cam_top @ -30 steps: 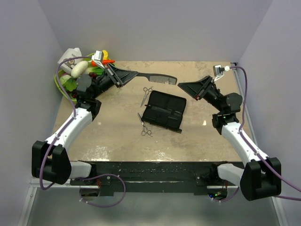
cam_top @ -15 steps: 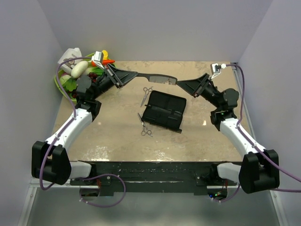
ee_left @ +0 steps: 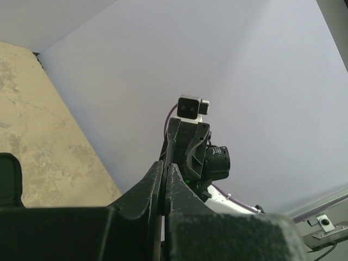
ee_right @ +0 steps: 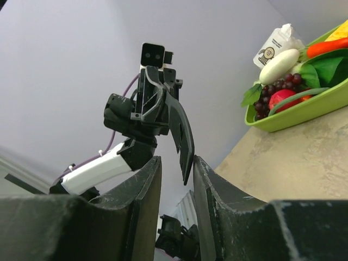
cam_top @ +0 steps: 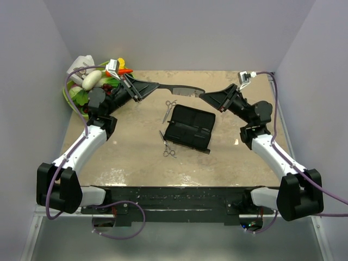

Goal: Sort the hair-cutting tools
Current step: Place the comb in the hairdressing tool bag.

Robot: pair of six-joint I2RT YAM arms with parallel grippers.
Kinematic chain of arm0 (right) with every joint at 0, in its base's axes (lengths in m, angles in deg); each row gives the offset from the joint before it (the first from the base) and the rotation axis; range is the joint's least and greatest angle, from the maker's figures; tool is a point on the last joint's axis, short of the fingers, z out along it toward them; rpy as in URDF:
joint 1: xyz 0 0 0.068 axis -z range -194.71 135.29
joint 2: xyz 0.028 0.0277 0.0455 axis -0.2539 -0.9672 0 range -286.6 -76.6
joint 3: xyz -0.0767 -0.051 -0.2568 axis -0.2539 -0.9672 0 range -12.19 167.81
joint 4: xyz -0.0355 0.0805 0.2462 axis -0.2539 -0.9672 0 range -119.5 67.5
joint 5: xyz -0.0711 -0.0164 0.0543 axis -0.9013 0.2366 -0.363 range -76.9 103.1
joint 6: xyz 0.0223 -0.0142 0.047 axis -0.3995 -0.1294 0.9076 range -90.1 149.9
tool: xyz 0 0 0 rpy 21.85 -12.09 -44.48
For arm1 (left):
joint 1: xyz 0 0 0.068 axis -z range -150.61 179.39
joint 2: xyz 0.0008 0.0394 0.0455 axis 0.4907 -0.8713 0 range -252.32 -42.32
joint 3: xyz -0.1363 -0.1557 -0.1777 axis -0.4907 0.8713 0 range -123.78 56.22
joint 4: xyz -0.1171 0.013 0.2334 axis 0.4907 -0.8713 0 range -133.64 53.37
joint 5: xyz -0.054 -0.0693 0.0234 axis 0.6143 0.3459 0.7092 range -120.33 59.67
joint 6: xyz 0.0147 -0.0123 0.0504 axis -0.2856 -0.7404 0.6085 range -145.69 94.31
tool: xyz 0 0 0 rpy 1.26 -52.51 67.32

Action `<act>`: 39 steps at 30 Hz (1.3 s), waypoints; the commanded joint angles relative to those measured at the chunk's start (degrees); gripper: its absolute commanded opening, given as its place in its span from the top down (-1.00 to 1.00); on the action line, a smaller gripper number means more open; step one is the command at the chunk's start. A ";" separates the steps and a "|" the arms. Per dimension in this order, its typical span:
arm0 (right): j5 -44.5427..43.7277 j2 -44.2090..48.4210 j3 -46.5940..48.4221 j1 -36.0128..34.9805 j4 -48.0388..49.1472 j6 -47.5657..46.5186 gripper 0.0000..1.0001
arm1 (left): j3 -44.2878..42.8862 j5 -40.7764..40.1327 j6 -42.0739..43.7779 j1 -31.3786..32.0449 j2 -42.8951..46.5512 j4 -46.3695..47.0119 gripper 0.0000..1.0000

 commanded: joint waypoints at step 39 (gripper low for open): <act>-12.52 15.41 -0.82 6.60 -35.46 -21.11 1.00 | -16.34 -8.65 31.45 0.17 -7.10 -36.30 -0.82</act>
